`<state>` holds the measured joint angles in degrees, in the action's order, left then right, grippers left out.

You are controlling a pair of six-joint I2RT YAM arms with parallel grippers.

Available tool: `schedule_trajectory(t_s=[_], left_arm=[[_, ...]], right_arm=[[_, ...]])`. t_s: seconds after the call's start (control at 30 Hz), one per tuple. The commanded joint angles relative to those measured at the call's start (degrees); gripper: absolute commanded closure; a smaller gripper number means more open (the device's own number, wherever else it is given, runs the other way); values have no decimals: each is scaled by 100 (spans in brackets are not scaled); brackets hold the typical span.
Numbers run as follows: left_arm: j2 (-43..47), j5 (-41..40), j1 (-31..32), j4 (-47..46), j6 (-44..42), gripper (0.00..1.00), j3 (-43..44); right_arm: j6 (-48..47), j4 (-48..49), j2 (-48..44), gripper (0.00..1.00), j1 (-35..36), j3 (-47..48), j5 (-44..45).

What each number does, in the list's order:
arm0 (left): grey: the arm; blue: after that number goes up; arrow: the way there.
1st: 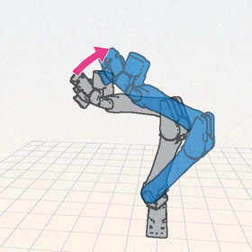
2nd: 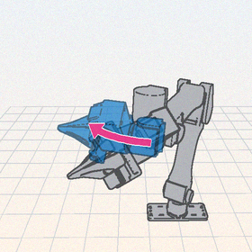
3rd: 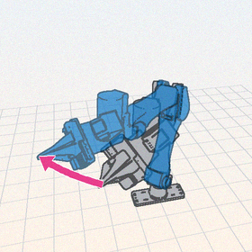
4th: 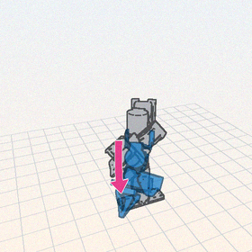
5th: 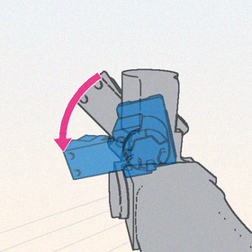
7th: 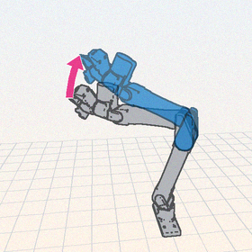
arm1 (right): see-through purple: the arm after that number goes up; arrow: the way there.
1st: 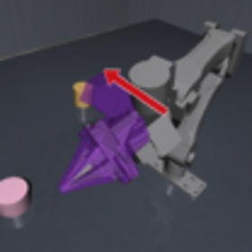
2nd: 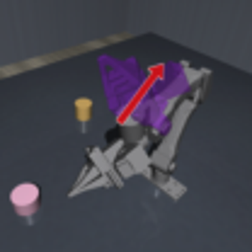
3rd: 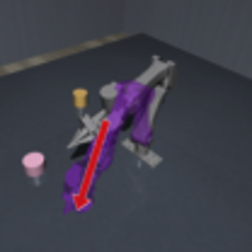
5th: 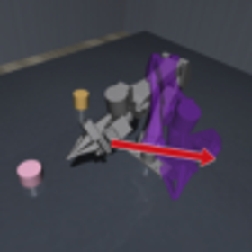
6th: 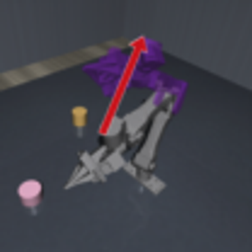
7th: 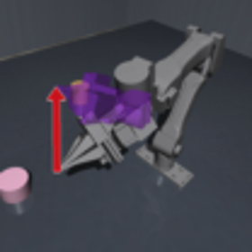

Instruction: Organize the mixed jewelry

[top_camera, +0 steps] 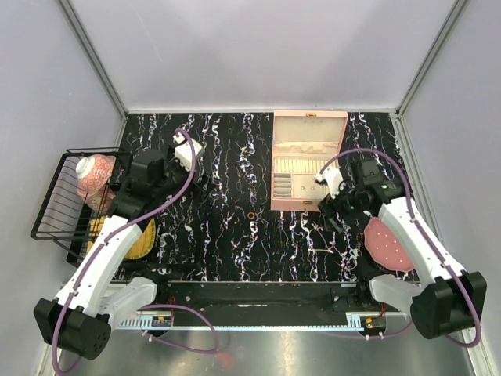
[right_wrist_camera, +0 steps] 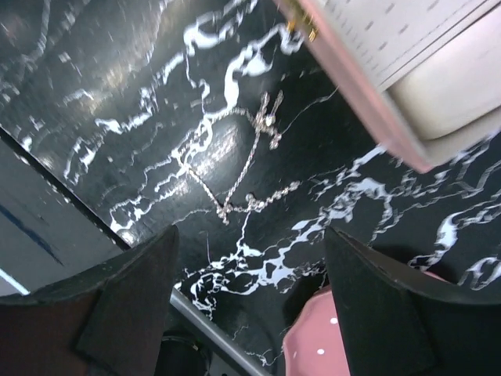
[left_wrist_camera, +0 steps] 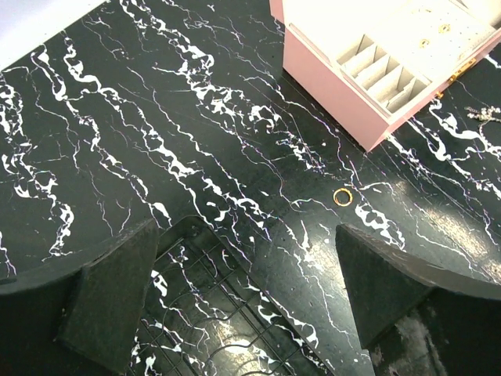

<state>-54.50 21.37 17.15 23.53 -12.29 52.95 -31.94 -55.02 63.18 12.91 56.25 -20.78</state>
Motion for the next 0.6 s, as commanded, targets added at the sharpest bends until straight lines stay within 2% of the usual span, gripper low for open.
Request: schedule_trajectory(t_s=[0.0,0.3,0.57], left_arm=[[-61,-71,69,-199,-142,1,-4],[-87,-168,114,-244,-133,1,-74],[-96,-229,122,-296,-142,1,-118]], right_arm=[[-479,246,203,21,142,-525,539],[-585,1256,555,26,423,-1186,504],[-629,1942,1161,30,695,-1283,688]])
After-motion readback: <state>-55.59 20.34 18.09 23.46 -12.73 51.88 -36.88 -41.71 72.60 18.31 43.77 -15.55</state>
